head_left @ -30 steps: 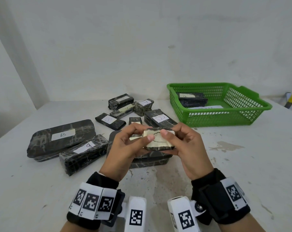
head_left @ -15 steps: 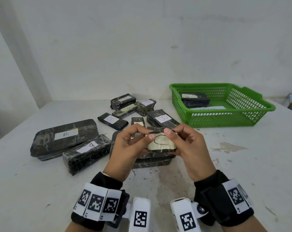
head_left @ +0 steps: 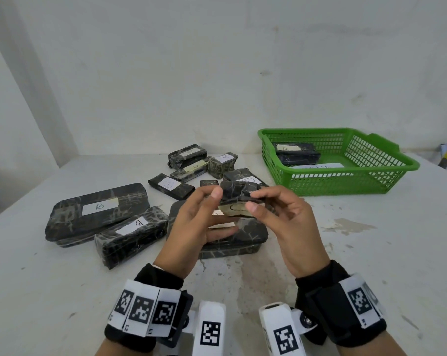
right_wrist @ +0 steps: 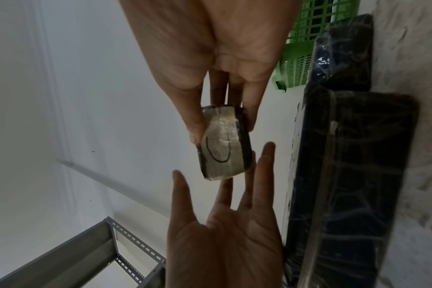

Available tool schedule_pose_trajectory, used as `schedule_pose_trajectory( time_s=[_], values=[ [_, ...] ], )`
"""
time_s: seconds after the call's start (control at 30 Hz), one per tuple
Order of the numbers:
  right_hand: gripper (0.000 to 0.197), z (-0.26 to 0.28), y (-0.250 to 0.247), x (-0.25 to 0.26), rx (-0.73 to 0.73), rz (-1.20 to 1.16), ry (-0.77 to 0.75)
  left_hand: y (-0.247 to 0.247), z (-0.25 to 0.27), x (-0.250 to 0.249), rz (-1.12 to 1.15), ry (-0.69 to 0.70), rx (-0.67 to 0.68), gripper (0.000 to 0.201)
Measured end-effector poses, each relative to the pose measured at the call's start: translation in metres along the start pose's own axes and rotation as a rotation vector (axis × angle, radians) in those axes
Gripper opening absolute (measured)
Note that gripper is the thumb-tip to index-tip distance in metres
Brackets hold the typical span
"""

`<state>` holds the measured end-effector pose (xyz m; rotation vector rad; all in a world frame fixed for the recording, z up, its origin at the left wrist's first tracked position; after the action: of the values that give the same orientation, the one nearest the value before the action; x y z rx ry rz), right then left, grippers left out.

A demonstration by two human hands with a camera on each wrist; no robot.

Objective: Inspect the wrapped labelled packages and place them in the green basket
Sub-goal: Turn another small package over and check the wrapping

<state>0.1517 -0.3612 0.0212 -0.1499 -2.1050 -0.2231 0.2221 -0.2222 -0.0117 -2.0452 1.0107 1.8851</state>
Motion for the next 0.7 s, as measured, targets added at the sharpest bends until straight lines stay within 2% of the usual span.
schedule_pose_trajectory(
  time_s=[0.07,0.17,0.37,0.5,0.57,0.7],
  values=[
    [0.018,0.0,0.002,-0.002,0.017,-0.005,0.008,-0.001,0.001,-0.005,-0.004,0.057,-0.015,0.034],
    [0.018,0.001,0.003,-0.008,0.002,-0.119,0.084,-0.006,0.002,-0.012,0.019,0.116,-0.041,0.039],
    [0.034,0.004,0.001,-0.015,-0.069,-0.169,0.182,-0.011,0.002,-0.011,-0.02,0.145,-0.087,0.031],
    [0.047,0.003,0.0,-0.02,-0.037,-0.222,0.218,-0.008,0.002,-0.012,-0.021,0.15,-0.066,0.03],
    [0.045,0.002,0.005,-0.021,-0.002,-0.222,0.228,-0.006,0.002,-0.013,-0.018,0.155,-0.057,0.03],
    [0.037,0.001,0.001,-0.019,-0.037,-0.205,0.167,-0.003,0.003,-0.013,-0.003,0.146,-0.041,0.04]
  ],
)
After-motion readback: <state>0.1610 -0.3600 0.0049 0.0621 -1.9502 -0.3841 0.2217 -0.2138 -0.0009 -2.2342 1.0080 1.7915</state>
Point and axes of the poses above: each hand's wrist, its own z-axis away from the middle knuckle, its own y-axis out of the palm, x = y × z, the point moved 10 cm from there along -z, towards the middle knuckle, and after that the axes turned 6 degrees about x, right-handed, at the moved point
